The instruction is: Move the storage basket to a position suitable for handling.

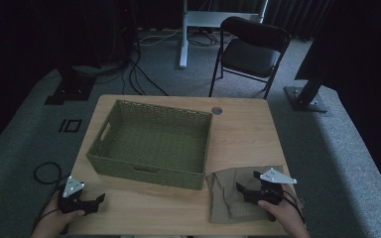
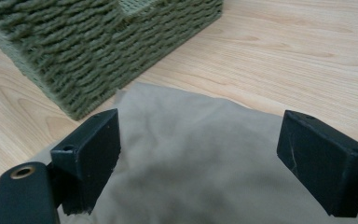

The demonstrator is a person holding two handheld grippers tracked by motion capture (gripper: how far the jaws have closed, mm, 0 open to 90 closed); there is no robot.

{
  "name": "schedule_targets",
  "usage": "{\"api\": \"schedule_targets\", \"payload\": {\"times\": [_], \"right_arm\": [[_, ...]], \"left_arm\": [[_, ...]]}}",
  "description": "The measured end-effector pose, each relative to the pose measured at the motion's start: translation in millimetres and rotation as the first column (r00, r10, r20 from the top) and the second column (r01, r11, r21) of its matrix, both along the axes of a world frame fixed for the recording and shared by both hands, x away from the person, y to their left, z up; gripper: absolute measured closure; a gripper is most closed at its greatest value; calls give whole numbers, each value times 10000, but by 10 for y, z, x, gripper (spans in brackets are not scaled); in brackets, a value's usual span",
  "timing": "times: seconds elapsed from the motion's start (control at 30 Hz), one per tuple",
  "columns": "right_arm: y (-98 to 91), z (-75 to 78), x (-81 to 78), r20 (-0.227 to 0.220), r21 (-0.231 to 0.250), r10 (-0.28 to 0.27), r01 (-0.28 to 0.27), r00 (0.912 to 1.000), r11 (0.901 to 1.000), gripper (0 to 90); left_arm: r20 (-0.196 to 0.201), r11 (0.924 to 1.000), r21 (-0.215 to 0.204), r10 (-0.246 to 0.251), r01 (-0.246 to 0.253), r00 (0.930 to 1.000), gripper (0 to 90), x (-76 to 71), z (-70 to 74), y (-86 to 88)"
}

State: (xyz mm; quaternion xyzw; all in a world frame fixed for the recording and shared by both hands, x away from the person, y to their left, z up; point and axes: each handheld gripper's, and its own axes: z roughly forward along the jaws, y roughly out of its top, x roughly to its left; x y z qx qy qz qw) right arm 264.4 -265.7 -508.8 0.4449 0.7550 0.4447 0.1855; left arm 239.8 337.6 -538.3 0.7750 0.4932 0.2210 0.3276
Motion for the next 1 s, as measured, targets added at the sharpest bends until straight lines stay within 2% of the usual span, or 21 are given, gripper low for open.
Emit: {"api": "schedule_targets", "payload": {"times": [0.37,0.67,0.83,0.93,1.0], "right_arm": [[180,62,54,132,158,279,-281,9995,9995,130],[296,149,116,299,287,364,-372,9989,9989,130],[380,206,150,421,304,425,-438,9982,9986,130],[438,244,178,519,295,525,-541,9973,9981,130],[474,268,198,535,327,535,-553,9971,9979,130]], "left_arm": [[374,9999,-74,-140,143,9992,55,-12,192,46],[640,9974,-725,17,30,9980,55,29,322,118],[912,9973,-730,21,46,9958,55,73,443,150],[1122,9941,-1053,-150,269,9936,55,98,514,147],[1151,9955,-901,-188,293,9932,55,122,546,145]]}}
